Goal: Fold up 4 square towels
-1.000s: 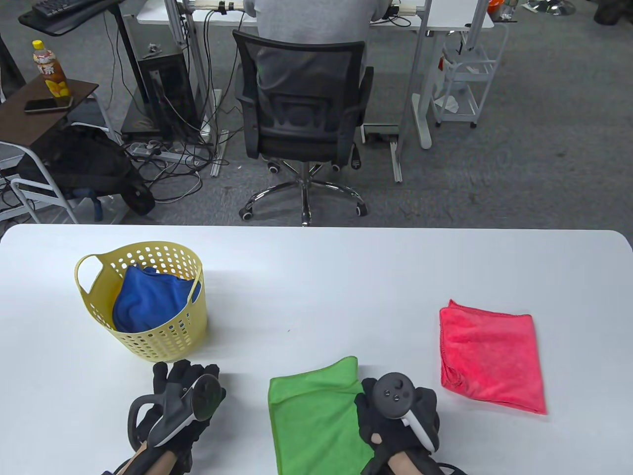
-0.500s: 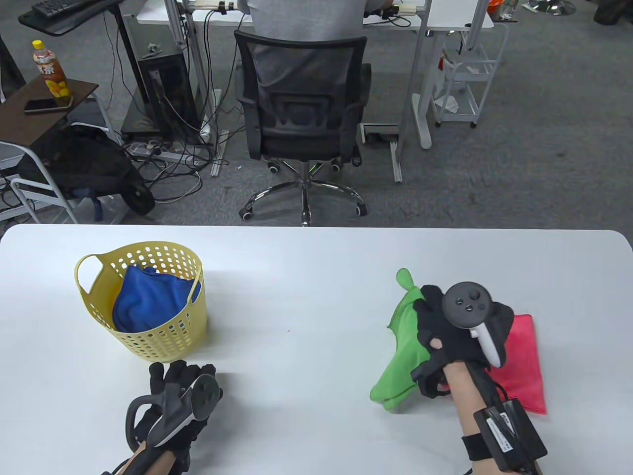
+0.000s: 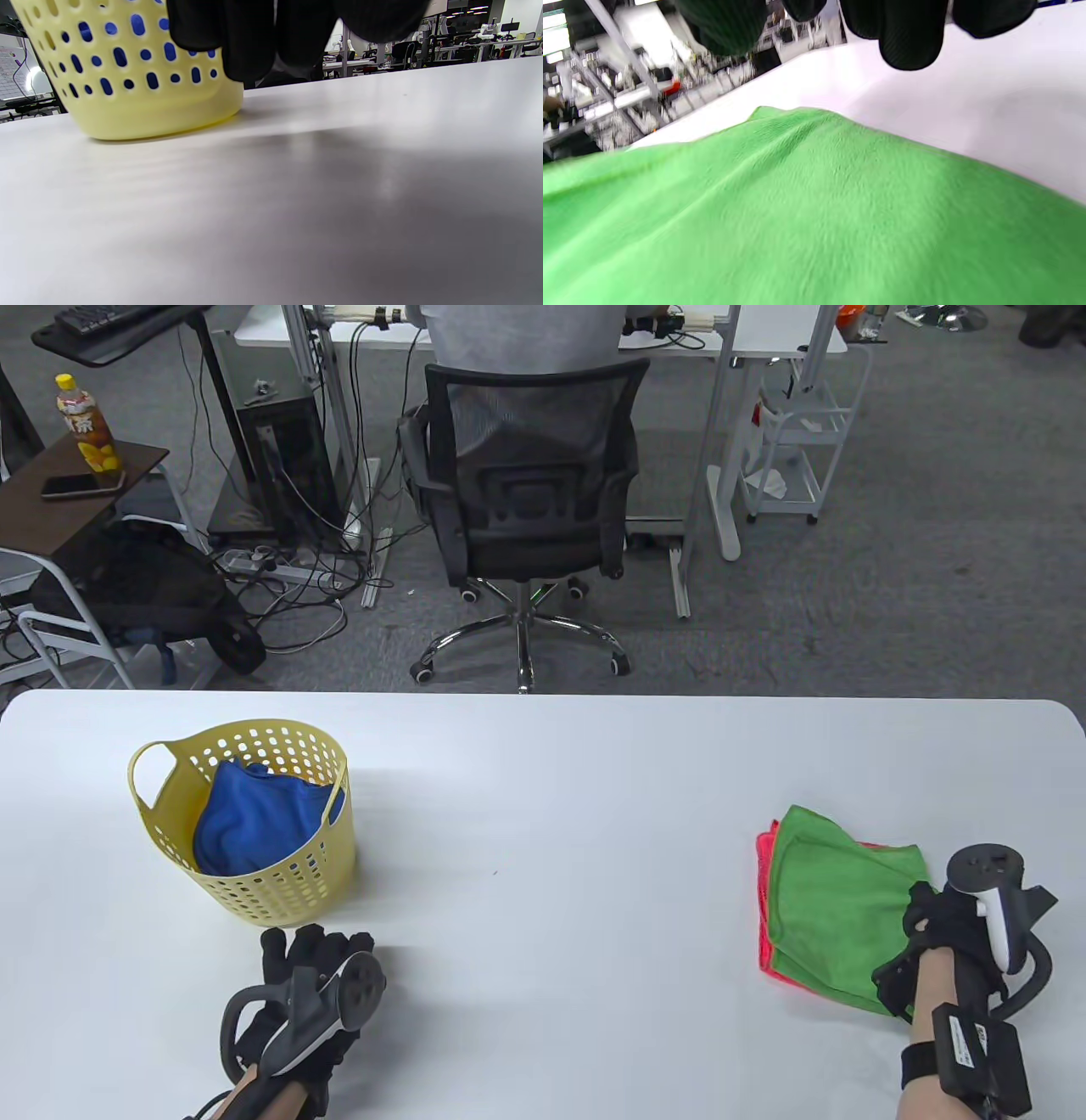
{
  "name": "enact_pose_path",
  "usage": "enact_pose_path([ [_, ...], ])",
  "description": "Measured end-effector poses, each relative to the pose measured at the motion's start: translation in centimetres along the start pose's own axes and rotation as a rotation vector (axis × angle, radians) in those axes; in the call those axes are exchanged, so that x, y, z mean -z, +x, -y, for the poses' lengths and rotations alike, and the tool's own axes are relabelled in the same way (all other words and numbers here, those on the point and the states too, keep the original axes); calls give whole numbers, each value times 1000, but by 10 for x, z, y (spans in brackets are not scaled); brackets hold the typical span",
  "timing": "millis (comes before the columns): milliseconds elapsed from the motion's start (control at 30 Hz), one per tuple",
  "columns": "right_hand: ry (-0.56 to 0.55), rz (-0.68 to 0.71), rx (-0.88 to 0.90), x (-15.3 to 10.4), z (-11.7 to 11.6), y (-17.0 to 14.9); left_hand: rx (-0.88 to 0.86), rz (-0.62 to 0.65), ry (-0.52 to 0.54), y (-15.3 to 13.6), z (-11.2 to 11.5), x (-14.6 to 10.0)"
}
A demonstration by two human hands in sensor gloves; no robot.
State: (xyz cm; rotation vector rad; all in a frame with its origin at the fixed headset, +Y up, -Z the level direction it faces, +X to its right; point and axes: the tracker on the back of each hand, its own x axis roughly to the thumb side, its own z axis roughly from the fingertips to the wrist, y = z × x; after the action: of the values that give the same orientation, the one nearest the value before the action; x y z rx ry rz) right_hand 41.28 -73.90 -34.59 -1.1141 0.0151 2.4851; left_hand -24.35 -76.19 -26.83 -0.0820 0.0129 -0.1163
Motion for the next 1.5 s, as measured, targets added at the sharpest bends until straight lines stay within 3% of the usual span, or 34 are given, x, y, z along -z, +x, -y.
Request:
enact_pose_path([
  [167, -28, 179, 83, -35, 27, 45, 16, 4, -17, 4, 3, 1],
  [300, -39, 420, 369, -94, 48, 93, 14, 27, -16, 7, 0, -2],
  [467, -37, 677, 390, -146, 37, 118, -17, 22, 45, 5, -21, -9],
  [567, -55, 741, 346, -153, 25, 124, -124, 7, 95, -4, -52, -18],
  [700, -14, 772, 400, -153, 26, 125, -323, -6, 194, -31, -109, -33],
  [833, -16, 806, 452, -153, 35, 121, -373, -140, 321, -70, -175, -9],
  [900, -18, 817, 488, -153, 39, 119, -340, -229, 254, -79, -193, 27],
  [967, -18, 831, 499, -154, 40, 120, -250, -312, 136, -81, -196, 60],
  [1067, -15, 847, 493, -159, 42, 120, -28, -427, -42, -82, -180, 116],
  [1167, -15, 866, 499, -163, 45, 121, 130, -523, -227, -85, -155, 154],
  [1400, -8, 893, 500, -168, 46, 123, 101, -525, -500, -101, -112, 191],
  [1500, -5, 900, 496, -170, 44, 125, 21, -526, -514, -110, -110, 191],
])
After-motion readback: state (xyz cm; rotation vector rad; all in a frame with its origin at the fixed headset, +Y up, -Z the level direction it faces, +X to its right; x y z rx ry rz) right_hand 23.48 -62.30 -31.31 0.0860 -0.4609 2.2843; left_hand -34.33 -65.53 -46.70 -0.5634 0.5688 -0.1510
